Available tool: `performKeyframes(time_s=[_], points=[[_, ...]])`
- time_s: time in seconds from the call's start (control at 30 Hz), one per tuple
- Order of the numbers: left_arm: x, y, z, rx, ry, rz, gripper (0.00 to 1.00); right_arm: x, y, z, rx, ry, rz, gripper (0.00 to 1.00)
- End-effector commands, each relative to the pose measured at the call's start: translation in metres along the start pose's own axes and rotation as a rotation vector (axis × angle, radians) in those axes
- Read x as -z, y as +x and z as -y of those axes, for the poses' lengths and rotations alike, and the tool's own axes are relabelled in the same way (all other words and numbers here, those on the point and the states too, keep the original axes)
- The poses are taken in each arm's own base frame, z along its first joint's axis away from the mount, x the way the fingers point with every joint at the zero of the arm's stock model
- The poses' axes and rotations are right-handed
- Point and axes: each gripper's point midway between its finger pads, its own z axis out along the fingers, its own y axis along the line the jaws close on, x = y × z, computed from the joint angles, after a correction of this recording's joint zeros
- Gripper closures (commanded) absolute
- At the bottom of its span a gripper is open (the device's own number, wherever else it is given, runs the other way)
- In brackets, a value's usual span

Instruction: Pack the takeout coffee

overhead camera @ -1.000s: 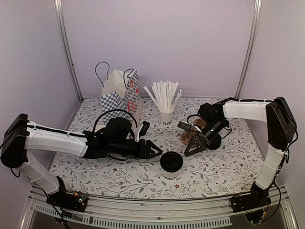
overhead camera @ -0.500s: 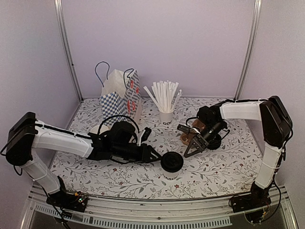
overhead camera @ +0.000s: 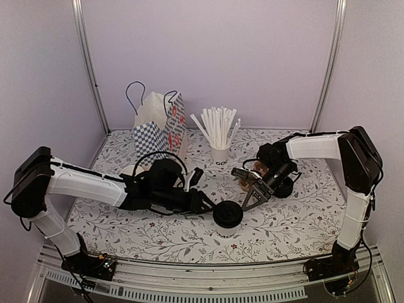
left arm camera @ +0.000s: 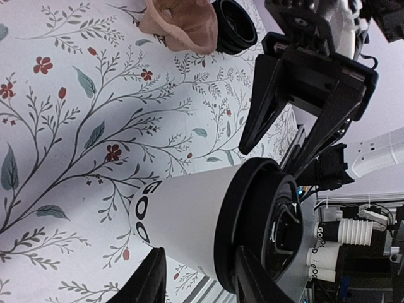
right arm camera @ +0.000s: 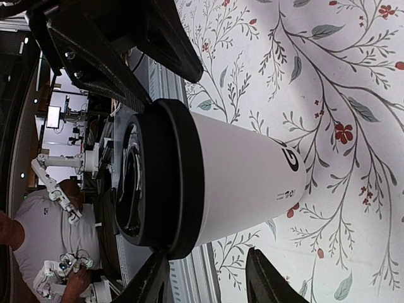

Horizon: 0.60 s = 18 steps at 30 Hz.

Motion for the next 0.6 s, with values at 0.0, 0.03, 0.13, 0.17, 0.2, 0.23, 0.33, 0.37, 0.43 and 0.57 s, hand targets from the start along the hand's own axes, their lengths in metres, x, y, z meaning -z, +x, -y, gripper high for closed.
performKeyframes(time_s=[0.0, 0.03, 0.13, 0.17, 0.2, 0.23, 0.33, 0.37, 0.43, 0.57], points=[[-0.007, -0.002, 0.002, -0.006, 0.012, -0.022, 0.60, -0.004, -0.006, 0.000, 0.024, -0.026, 0.005, 0.56], [-0.008, -0.001, 0.001, -0.005, 0.010, -0.026, 0.60, -0.005, -0.005, -0.001, 0.027, -0.030, 0.003, 0.55], [-0.011, 0.004, -0.006, 0.009, -0.011, -0.049, 0.60, -0.007, -0.004, -0.002, 0.035, -0.027, -0.003, 0.55], [-0.012, 0.006, -0.009, 0.016, -0.017, -0.058, 0.60, -0.010, -0.004, -0.001, 0.038, -0.024, -0.009, 0.55], [-0.013, 0.010, -0.012, 0.024, -0.023, -0.067, 0.60, -0.012, -0.003, 0.001, 0.032, -0.017, -0.013, 0.55], [-0.014, 0.014, -0.016, 0.035, -0.029, -0.077, 0.60, -0.014, -0.001, 0.004, 0.025, -0.009, -0.019, 0.55], [-0.015, 0.023, -0.027, 0.057, -0.053, -0.096, 0.61, -0.019, 0.004, 0.016, -0.016, 0.014, -0.037, 0.58], [-0.015, 0.026, -0.031, 0.063, -0.063, -0.103, 0.62, -0.020, 0.006, 0.020, -0.028, 0.022, -0.043, 0.60], [-0.015, 0.033, -0.041, 0.076, -0.089, -0.117, 0.62, -0.024, 0.010, 0.031, -0.053, 0.042, -0.059, 0.61], [-0.015, 0.049, -0.064, 0.107, -0.144, -0.145, 0.65, -0.028, 0.021, 0.053, -0.097, 0.122, -0.092, 0.61]])
